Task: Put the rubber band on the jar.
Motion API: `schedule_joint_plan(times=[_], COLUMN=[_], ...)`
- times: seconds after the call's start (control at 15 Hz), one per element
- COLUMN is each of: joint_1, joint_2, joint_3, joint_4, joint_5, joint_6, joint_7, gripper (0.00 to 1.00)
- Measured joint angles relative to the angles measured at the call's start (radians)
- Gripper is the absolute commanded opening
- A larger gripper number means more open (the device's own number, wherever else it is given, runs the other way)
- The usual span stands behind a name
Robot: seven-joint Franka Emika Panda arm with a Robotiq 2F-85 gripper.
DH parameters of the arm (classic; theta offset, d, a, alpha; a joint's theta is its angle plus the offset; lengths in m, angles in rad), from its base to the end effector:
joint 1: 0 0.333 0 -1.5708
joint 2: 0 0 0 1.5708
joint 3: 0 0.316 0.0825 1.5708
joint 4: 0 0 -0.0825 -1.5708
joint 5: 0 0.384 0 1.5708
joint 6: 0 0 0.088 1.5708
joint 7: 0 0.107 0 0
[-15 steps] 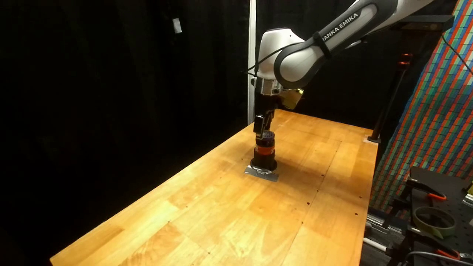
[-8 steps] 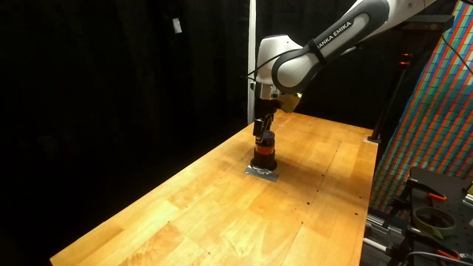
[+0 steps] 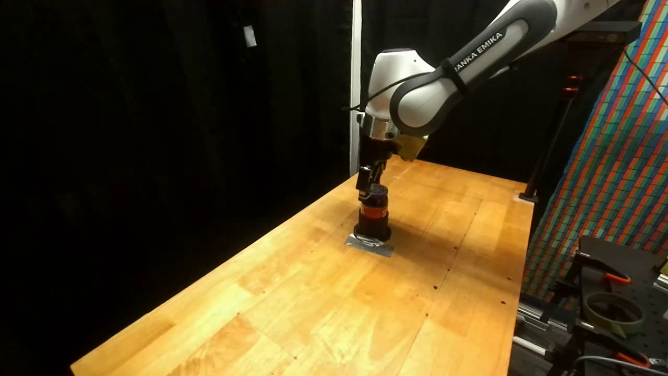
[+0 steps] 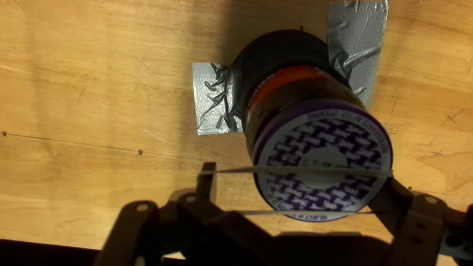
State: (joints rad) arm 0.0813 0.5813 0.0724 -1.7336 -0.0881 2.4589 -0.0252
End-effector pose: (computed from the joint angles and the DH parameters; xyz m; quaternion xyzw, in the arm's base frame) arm 0.6761 0.0995 0.2600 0.9908 0.1137 0.0736 0.0061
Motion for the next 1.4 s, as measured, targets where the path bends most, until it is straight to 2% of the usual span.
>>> schedule_joint_plan(times=[0.2, 0.47, 0.87, 1.4], joint_1=[0.023, 0.045, 0.023, 0.012], joint_2=[0.007, 0.041, 0.024, -0.046], joint_3=[-0.025, -0.048, -0.013, -0.013], joint_4=[-0.010, 0.016, 0.025, -0.058], joint_5=[-0.019, -0.027, 0.005, 0.018], joint_6=[0.068, 0.083, -0.108, -0.116], joint_7=[0.038, 0.062, -0.002, -0.002], gripper=[1.00, 1.00, 1.00, 1.00])
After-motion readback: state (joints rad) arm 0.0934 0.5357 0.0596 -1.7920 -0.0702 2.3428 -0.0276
